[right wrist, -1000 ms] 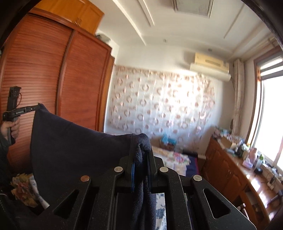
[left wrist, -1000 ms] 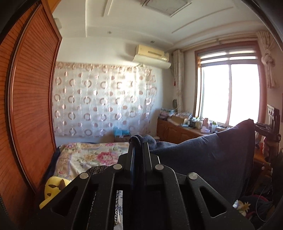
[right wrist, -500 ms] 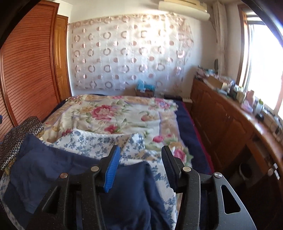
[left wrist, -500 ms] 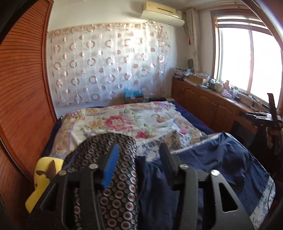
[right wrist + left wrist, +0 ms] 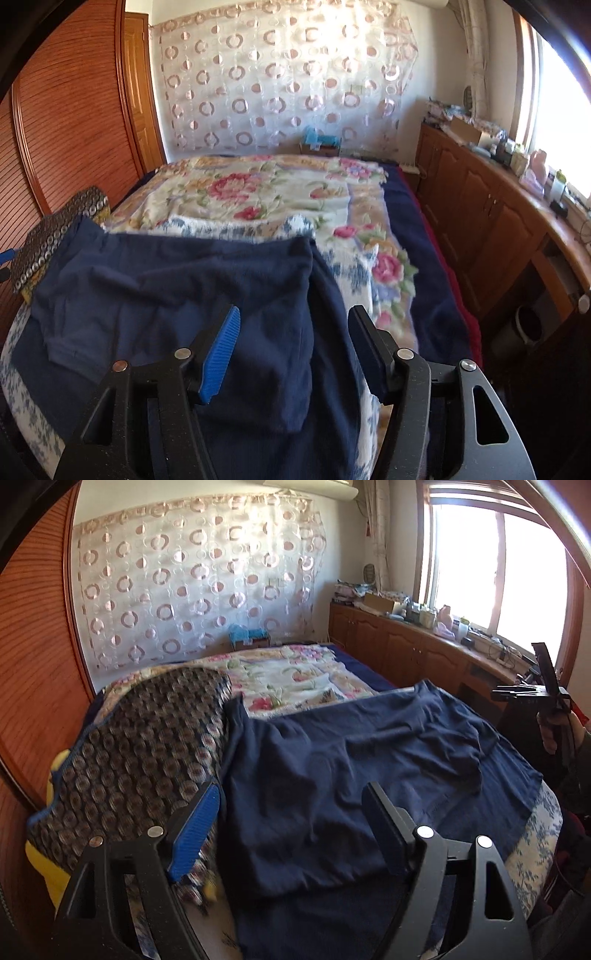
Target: Fold small clothes
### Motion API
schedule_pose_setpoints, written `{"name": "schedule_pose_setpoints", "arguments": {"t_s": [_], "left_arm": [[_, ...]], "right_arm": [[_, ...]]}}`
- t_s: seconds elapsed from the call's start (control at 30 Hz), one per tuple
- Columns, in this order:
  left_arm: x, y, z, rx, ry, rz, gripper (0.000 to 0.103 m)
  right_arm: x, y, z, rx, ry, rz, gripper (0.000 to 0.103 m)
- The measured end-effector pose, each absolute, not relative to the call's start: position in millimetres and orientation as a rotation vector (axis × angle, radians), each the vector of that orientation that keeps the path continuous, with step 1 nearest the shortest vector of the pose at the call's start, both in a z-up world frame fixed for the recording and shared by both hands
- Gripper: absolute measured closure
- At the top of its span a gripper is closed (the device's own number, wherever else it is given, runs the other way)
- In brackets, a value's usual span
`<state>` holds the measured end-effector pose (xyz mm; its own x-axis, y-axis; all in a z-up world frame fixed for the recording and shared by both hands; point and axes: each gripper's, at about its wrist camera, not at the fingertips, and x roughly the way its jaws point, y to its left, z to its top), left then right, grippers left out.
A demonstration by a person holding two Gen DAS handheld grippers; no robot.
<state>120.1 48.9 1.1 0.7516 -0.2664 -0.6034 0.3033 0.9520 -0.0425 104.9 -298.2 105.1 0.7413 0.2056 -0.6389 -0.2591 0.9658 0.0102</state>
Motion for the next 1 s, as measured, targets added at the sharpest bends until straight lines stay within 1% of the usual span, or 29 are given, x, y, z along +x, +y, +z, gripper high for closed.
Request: {"name": "schedule_pose_setpoints", "arguments": {"t_s": [0.2, 0.3, 0.47, 0.63, 0.67, 0.7, 0.73, 0.87, 0.97, 1.0], "left_arm": [[106, 42, -36, 0.056, 0.745, -0.301, 0.023], [106, 45, -52, 0.045, 0.792, -0.286, 0.023], [102, 52, -65, 0.02, 0.832, -0.251, 0.023], [91, 57, -64, -0.008, 0.812, -0.249, 0.023], [90, 58, -63, -0.021, 0.813, -0.258, 0.025], [90, 59, -64, -0.034, 0.818, -0.27, 0.031], [91, 59, -64, -0.044, 0.823, -0.281, 0.034], [96, 59, -65, -0.039, 0.833, -0.25, 0.037], [103, 63, -67, -0.042, 0.839, -0.207, 0.037], [106, 64, -67, -0.046, 0.842, -0.202, 0.039]], "right_arm": [[112, -304, 72, -0.043, 0.816, 0.3, 0.04], [122, -302, 60, -0.048, 0.85, 0.307, 0.04], [134, -297, 63, -0.095, 0.828, 0.262, 0.04], [137, -299, 64, -0.114, 0.801, 0.249, 0.04], [137, -299, 64, -0.117, 0.8, 0.247, 0.04], [139, -300, 66, -0.121, 0.799, 0.245, 0.04], [140, -301, 66, -0.121, 0.799, 0.245, 0.04], [143, -302, 68, -0.123, 0.797, 0.243, 0.04], [139, -301, 68, -0.126, 0.794, 0.241, 0.04], [137, -299, 66, -0.127, 0.795, 0.243, 0.04]]}}
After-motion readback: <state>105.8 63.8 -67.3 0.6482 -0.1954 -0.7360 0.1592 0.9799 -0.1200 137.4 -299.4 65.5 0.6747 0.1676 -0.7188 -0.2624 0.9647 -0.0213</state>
